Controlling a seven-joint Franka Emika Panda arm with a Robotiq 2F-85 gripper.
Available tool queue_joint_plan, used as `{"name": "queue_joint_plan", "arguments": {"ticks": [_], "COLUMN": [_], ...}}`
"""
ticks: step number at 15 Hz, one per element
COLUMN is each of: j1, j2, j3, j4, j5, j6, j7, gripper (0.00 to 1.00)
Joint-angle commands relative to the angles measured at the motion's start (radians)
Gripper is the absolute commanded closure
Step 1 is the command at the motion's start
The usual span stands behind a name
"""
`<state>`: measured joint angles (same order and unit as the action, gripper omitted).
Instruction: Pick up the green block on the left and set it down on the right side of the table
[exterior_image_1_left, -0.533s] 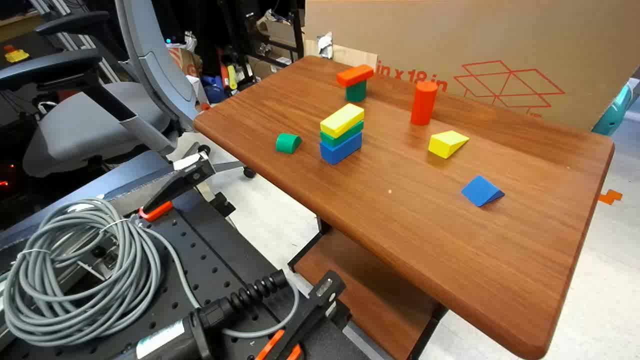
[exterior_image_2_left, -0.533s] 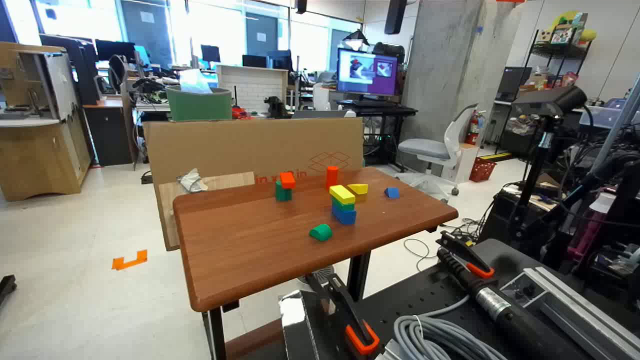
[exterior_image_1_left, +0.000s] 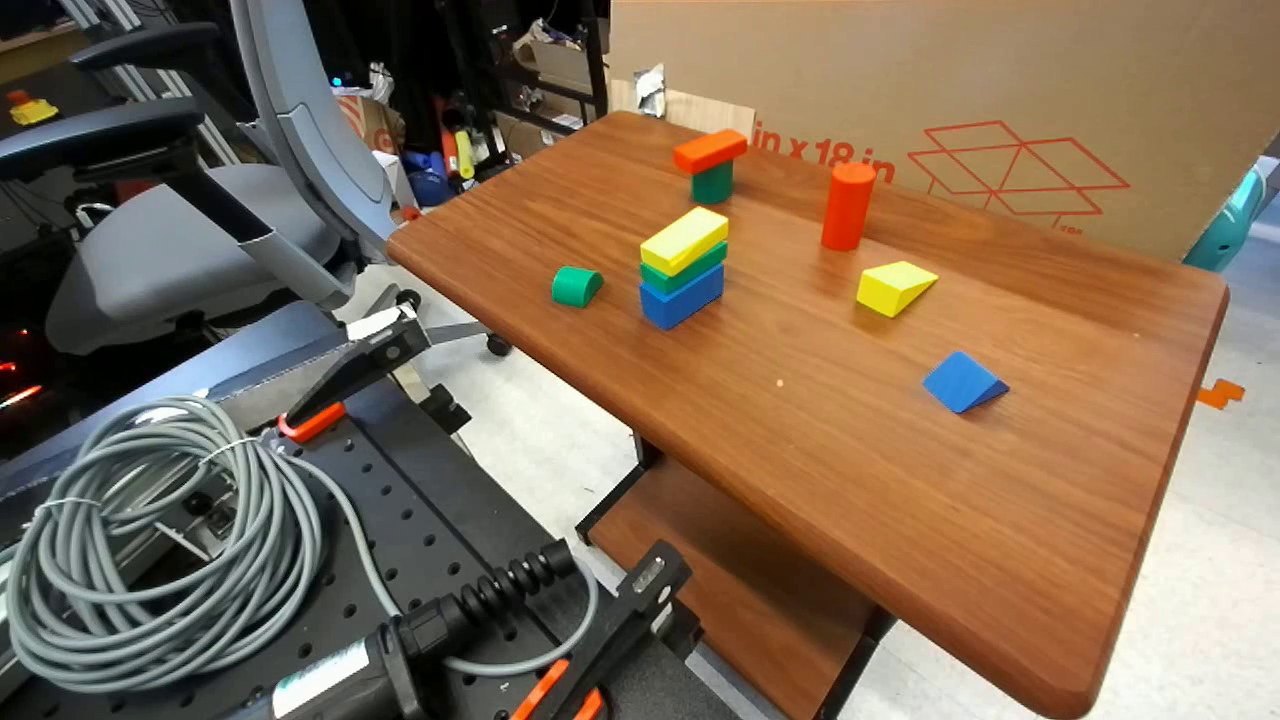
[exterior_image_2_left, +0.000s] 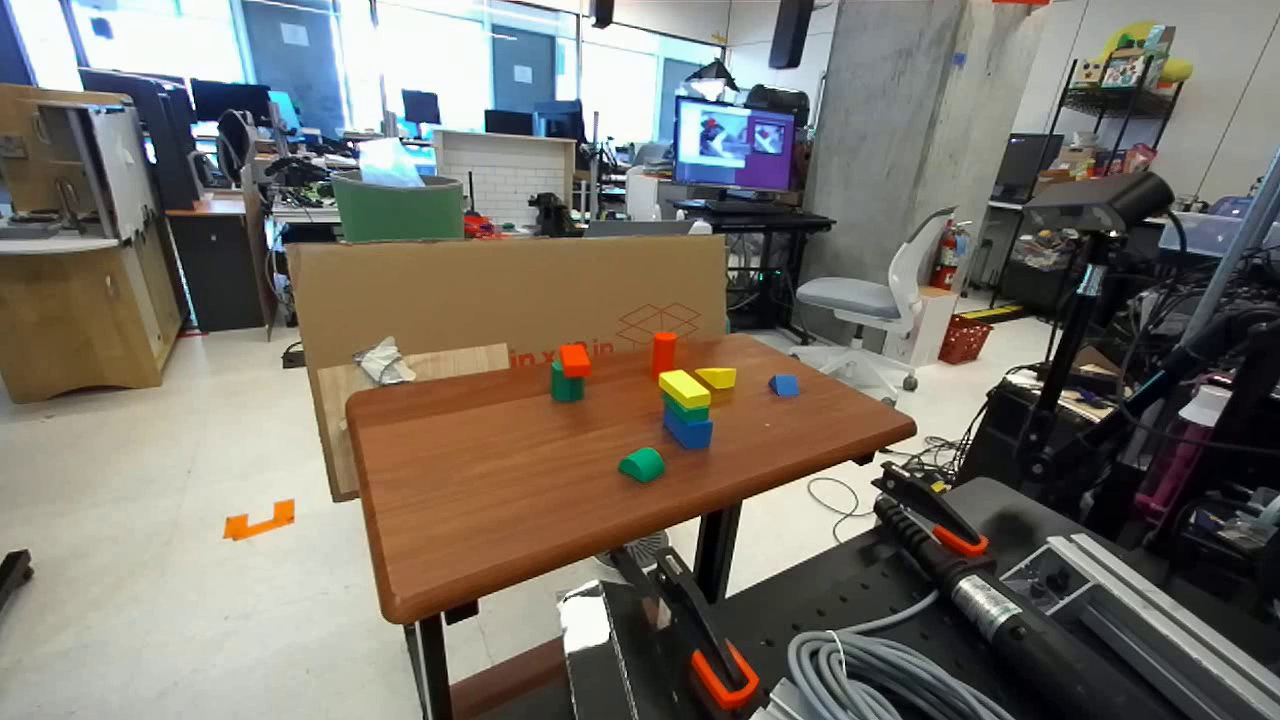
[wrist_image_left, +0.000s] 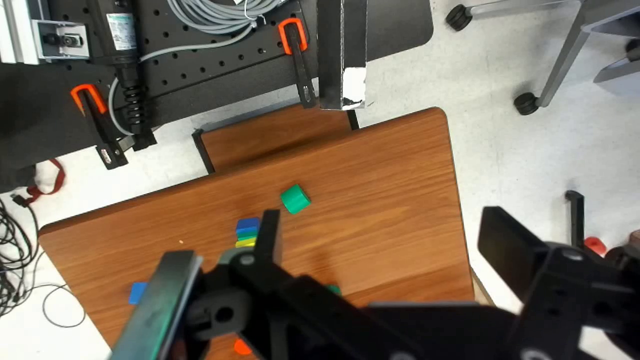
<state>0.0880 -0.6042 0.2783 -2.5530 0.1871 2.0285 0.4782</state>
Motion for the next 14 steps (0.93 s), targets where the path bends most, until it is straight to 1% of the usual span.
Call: {"name": "queue_joint_plan", "arguments": {"ticks": [1, 6, 9, 10, 14], "j1": [0.004, -0.003, -0.014, -0.02, -0.024], "j2": [0.004, 0.09, 0.189, 0.23, 0.405], "j3": [-0.005, -0.015, -0.022, -0.019, -0.028], "j4": [-0.001, 0.014, 0.035, 0.041, 0.058], "j5": [-0.004, -0.022, -0.074, -0.109, -0.223], "j6": [0.006, 0.051, 0.082, 0.1, 0.25], "j7": [0.005, -0.042, -0.09, -0.101, -0.137], "gripper": [0.0, 0.0, 0.0, 0.0, 0.0]}}
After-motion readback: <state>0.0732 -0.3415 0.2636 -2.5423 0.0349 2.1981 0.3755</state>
